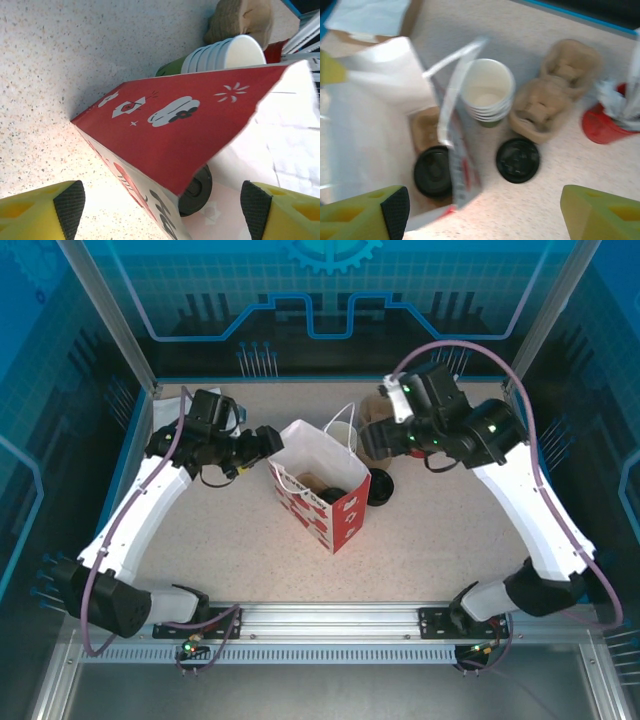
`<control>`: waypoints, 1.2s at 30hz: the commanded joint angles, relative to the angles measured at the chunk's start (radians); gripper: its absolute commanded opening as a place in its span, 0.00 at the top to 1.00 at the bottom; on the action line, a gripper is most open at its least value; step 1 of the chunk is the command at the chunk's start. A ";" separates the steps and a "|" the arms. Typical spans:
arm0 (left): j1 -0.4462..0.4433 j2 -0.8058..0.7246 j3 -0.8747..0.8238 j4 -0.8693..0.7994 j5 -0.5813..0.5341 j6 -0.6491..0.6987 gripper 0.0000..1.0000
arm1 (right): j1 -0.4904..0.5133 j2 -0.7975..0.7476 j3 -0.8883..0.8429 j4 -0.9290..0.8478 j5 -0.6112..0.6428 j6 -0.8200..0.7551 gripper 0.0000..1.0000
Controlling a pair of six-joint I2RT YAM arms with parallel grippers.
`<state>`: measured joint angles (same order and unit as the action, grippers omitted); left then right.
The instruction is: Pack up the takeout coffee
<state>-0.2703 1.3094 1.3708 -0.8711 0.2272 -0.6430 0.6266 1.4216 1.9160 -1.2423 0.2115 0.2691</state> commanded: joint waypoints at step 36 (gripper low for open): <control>0.056 -0.274 -0.054 -0.068 -0.167 0.072 0.01 | -0.422 0.259 -0.371 0.584 0.028 -0.389 0.56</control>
<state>-0.2241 1.0420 1.3212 -0.9222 0.0711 -0.5919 0.2234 1.6585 1.5005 -0.7082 0.2863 -0.0906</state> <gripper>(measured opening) 0.987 0.446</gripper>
